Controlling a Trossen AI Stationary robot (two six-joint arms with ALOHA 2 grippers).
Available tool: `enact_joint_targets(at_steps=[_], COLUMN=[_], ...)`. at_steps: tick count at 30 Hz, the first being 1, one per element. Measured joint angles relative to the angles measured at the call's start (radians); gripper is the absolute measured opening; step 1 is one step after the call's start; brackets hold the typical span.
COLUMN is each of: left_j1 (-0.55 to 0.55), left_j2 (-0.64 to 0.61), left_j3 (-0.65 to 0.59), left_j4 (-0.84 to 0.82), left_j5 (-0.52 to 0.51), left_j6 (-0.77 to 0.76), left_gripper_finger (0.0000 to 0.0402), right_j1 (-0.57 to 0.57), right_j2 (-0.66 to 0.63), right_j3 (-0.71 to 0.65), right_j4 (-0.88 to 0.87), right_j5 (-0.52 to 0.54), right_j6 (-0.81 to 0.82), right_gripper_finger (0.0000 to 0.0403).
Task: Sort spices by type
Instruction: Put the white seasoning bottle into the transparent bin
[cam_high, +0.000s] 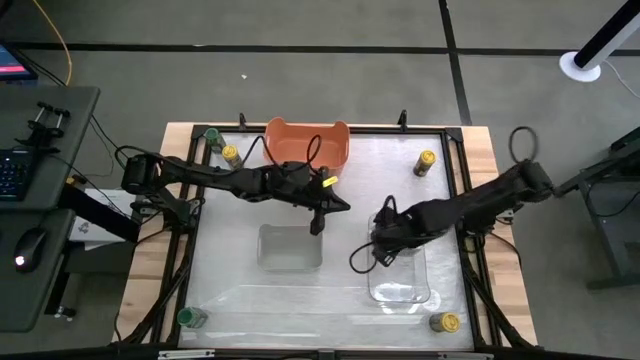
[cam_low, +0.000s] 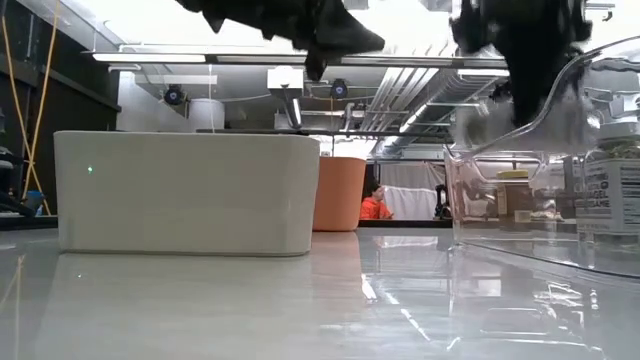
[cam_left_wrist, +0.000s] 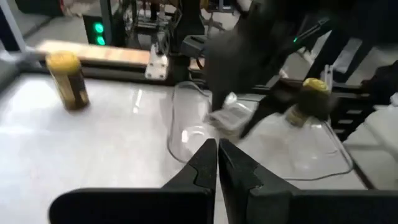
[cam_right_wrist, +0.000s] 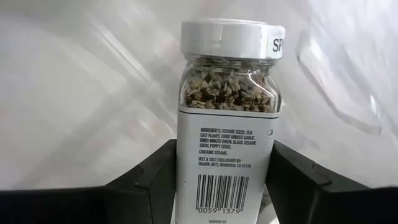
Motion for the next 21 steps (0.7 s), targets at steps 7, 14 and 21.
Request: enact_joint_targets(at_steps=[7, 14, 21], left_j1=[0.007, 0.003, -0.02], left_j2=[0.0, 0.0, 0.0], left_j3=[0.105, 0.109, 0.109], left_j4=[-0.05, -0.052, -0.062], left_j5=[-0.012, 0.003, 0.038], left_j6=[0.099, 0.016, -0.063], left_gripper_finger=[0.0093, 0.0216, 0.0288], right_j1=[0.057, 0.059, 0.041], right_j2=[-0.136, -0.149, -0.149], right_j3=[0.031, 0.03, 0.03], right_j4=[0.103, 0.195, 0.255], right_j5=[0.257, 0.284, 0.286], right_j6=[-0.07, -0.2, -0.29], right_gripper_finger=[0.0194, 0.0194, 0.0194])
